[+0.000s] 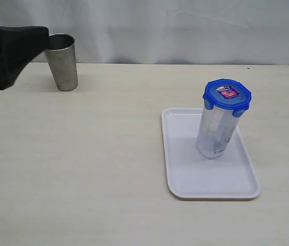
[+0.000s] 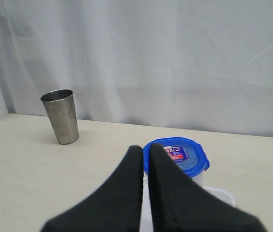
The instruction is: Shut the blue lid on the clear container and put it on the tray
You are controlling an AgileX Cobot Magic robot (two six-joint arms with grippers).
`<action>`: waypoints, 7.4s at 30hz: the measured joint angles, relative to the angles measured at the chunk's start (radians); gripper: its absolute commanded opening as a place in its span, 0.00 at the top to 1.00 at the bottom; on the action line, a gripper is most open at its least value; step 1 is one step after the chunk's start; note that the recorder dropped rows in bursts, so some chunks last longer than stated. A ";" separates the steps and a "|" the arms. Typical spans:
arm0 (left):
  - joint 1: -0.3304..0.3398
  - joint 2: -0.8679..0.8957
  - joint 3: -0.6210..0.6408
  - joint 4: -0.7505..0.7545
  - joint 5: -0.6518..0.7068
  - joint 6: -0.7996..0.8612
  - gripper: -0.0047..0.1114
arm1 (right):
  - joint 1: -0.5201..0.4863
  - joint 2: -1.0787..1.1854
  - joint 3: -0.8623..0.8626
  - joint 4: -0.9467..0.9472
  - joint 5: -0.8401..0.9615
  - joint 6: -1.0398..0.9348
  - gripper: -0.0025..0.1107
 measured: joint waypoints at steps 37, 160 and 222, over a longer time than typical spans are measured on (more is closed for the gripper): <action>0.277 -0.185 0.013 -0.003 0.004 0.000 0.13 | 0.000 0.000 0.000 0.000 0.000 0.000 0.94; 0.622 -0.805 0.477 -0.457 -0.043 0.713 0.13 | 0.000 -0.002 0.000 0.000 -0.008 0.000 0.94; 0.632 -0.805 0.678 -0.426 0.145 0.630 0.87 | 0.000 -0.002 0.000 0.000 -0.010 0.000 0.94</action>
